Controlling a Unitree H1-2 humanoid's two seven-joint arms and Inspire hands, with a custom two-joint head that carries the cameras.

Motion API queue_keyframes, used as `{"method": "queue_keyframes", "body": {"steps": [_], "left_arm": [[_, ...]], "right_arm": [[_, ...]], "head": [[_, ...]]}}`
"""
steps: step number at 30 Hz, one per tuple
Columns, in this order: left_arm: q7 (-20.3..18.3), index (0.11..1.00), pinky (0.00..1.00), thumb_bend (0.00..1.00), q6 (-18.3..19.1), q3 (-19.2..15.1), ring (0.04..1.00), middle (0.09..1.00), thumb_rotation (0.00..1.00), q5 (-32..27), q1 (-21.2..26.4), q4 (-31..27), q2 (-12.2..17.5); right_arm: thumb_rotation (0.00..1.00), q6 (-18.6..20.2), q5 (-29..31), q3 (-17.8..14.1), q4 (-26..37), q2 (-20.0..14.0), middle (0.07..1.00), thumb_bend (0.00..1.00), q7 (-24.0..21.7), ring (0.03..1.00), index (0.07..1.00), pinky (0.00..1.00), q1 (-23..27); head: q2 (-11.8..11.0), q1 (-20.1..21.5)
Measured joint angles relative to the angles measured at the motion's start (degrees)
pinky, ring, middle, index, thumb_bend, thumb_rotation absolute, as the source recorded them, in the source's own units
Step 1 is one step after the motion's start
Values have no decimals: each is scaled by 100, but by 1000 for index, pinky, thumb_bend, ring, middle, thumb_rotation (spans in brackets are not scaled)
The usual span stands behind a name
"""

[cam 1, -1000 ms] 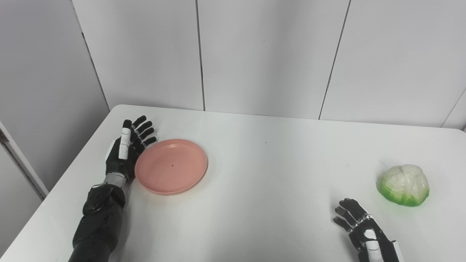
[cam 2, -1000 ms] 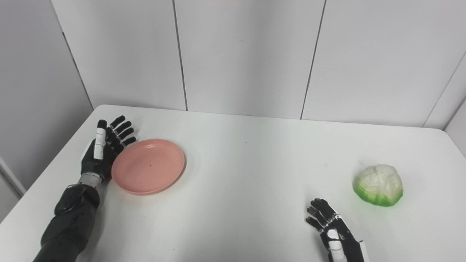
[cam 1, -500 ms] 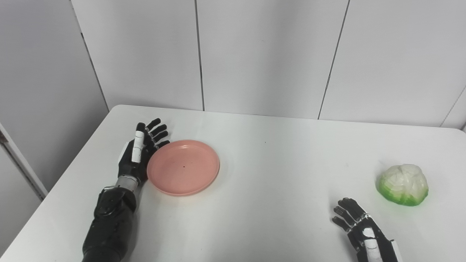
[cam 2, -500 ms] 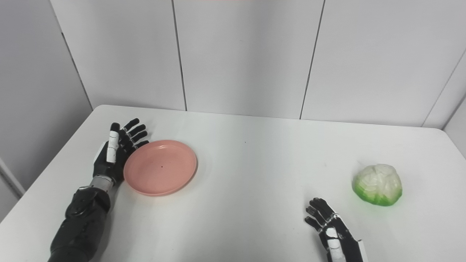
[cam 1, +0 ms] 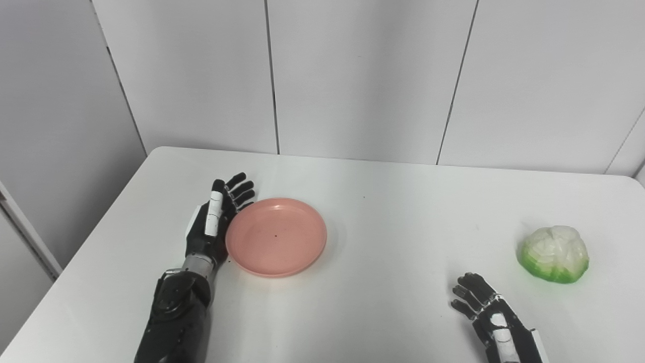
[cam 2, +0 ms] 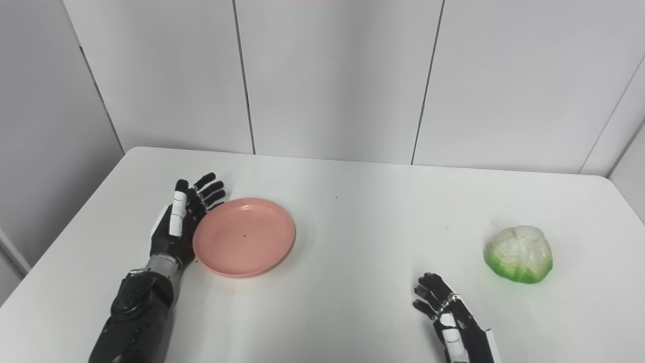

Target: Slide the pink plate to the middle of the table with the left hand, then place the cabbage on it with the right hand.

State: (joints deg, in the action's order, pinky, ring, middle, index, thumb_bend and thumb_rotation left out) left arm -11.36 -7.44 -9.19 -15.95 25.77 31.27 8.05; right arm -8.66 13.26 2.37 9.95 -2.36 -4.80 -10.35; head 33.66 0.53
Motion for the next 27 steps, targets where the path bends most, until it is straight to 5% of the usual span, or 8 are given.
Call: {"method": "queue_keyframes", "body": {"steps": [9,19,27], "left_arm": [[171,812,802,979,365,414,872,850,896,386,-348,-717,-279],[426,818,891,982,350,579,882,872,866,710,-522,-1031,-625],[1118,872,869,890,316,734,881,908,907,1398,-750,-1368,-910]], "right_arm": [[808,38,-51,91,35,12,822,853,91,820,790,798,0],[814,93,-118,203,70,29,818,841,202,817,789,791,2],[823,128,-265,378,108,50,826,819,334,823,786,798,9]], "head": [[26,105],[123,343],[141,562]]}}
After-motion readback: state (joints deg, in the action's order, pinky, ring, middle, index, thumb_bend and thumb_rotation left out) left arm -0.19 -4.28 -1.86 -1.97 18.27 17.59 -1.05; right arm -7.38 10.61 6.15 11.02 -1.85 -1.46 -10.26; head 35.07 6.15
